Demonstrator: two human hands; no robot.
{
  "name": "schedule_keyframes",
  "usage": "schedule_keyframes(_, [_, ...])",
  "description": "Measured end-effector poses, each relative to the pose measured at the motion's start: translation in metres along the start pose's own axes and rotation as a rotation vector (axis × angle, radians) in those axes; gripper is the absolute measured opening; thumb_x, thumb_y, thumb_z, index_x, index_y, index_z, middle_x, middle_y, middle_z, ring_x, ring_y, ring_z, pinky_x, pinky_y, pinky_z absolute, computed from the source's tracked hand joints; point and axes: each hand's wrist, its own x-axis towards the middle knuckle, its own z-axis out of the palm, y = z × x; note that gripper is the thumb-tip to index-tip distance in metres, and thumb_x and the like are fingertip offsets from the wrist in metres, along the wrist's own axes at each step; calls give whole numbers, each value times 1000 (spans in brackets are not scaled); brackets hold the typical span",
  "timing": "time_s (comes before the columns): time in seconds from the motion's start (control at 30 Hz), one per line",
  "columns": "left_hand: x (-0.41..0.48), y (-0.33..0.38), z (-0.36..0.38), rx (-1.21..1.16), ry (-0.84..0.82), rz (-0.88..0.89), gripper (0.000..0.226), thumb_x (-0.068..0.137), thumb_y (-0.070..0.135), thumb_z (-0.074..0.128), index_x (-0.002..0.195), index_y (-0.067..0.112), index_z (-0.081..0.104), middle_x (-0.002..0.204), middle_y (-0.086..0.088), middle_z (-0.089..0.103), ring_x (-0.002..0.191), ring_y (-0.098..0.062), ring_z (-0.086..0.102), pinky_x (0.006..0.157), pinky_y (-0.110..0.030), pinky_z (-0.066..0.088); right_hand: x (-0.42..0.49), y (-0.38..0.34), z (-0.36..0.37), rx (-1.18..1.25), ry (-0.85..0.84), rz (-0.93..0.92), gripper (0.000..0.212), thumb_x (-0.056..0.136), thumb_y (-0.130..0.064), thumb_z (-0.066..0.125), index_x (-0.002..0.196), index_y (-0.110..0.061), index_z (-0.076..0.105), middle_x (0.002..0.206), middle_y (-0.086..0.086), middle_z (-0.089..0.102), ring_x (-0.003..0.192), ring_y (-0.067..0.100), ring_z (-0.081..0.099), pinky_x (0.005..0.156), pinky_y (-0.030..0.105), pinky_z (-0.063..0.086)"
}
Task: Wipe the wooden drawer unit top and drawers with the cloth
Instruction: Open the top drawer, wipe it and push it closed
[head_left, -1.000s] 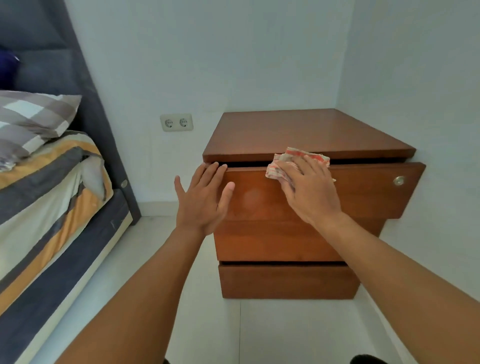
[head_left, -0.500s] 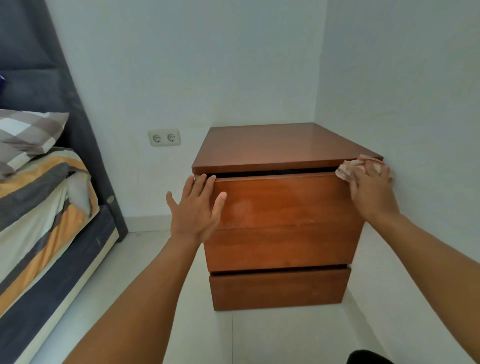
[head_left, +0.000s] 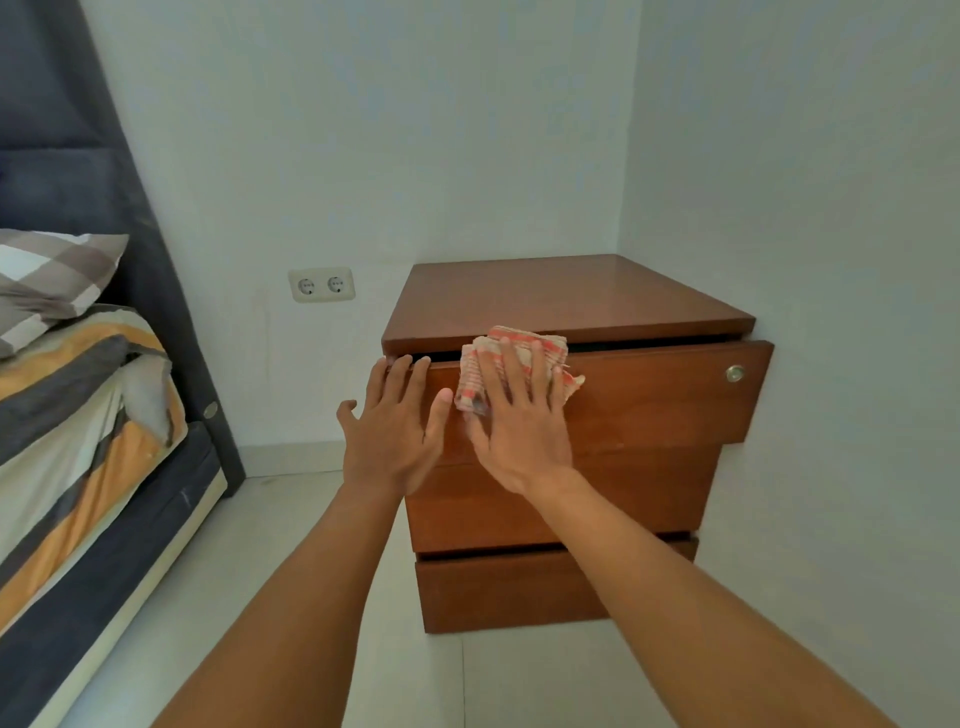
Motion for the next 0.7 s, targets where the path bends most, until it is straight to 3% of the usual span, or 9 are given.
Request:
schedule_keyframes(0.07, [0, 1, 2, 2, 7, 4, 78, 95, 67, 3, 160, 30, 25, 169, 5, 21, 158, -17, 6, 118, -65, 20, 13, -2, 0, 30, 23, 58, 71, 102, -65, 18, 163, -31, 3, 172, 4, 3, 158, 33, -10, 126, 57, -5])
schedule_keyframes(0.17, [-1, -1, 5, 8, 22, 3, 76, 96, 67, 5, 160, 30, 25, 169, 5, 22, 158, -17, 7, 119, -65, 19, 15, 16, -3, -51, 69, 39, 62, 104, -53, 29, 160, -27, 21, 165, 7, 28, 157, 34, 13, 126, 58, 8])
schedule_keyframes(0.43, [-1, -2, 4, 22, 32, 20, 77, 96, 68, 6, 160, 30, 25, 168, 5, 23, 158, -17, 9, 119, -65, 17, 0, 122, -19, -140, 114, 57, 53, 104, -41, 42, 152, -22, 33, 158, 10, 33, 151, 37, 23, 124, 58, 19])
schedule_keyframes(0.6, [-1, -1, 6, 49, 37, 22, 75, 98, 68, 11, 160, 29, 27, 168, 4, 24, 158, -19, 10, 118, -66, 17, -12, 196, -42, -105, 161, 160, 52, 102, -36, 35, 148, -13, 40, 153, 16, 37, 146, 42, 27, 122, 56, 23])
schedule_keyframes(0.7, [-1, -1, 10, 39, 51, 8, 75, 98, 68, 11, 160, 29, 27, 168, 3, 24, 158, -20, 11, 118, -66, 17, -18, 231, -47, -32, 194, 226, 50, 104, -26, 41, 153, -15, 35, 160, 15, 29, 151, 42, 17, 123, 59, 23])
